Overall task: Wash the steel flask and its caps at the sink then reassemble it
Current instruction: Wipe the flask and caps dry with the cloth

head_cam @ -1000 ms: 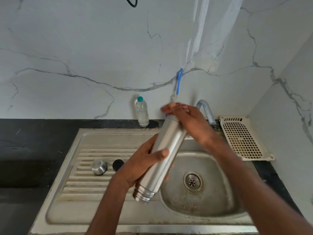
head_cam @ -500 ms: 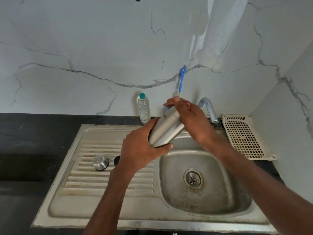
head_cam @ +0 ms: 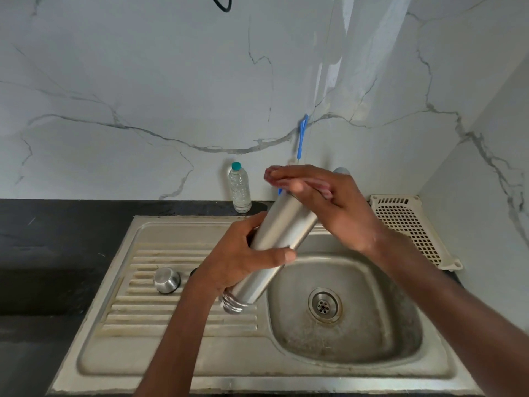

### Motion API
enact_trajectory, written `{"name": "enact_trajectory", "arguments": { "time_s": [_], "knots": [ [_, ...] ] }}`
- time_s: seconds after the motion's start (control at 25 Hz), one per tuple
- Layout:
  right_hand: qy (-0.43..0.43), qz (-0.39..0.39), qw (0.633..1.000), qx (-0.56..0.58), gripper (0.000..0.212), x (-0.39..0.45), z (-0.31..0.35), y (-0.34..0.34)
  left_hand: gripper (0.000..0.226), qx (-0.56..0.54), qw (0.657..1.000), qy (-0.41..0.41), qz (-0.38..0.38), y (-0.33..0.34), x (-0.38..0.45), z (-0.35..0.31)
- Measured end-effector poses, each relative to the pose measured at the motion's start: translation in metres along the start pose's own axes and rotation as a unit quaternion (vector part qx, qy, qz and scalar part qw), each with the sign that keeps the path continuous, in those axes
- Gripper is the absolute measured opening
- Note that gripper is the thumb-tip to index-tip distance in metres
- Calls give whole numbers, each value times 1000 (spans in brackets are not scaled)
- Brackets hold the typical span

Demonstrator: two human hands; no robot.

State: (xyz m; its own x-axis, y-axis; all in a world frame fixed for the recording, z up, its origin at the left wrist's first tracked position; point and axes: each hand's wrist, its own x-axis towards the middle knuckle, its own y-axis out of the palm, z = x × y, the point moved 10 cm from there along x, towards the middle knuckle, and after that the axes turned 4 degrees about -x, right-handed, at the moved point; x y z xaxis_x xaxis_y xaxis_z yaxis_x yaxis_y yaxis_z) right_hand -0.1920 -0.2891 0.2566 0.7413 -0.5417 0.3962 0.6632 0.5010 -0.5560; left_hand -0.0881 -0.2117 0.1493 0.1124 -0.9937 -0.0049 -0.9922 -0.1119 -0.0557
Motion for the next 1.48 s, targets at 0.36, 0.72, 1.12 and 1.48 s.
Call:
{"name": "enact_trajectory", "arguments": {
  "time_s": [0.36,0.72,1.12,1.48],
  "knots": [
    [318,-64,902,286,65,25,-61,12,64,-75,995,-15,-64,7,-2,13],
    [194,-60,963,177,52,-38,-37,85,63,-428,863,-28,-266,-19,2,22],
    [324,-90,892,301,42,-9,-65,79,69,-361,906,-83,-202,8,-7,42],
    [315,-60,927,195,48,-100,-49,114,59,-276,892,-37,-357,-41,-5,44]
  ]
}}
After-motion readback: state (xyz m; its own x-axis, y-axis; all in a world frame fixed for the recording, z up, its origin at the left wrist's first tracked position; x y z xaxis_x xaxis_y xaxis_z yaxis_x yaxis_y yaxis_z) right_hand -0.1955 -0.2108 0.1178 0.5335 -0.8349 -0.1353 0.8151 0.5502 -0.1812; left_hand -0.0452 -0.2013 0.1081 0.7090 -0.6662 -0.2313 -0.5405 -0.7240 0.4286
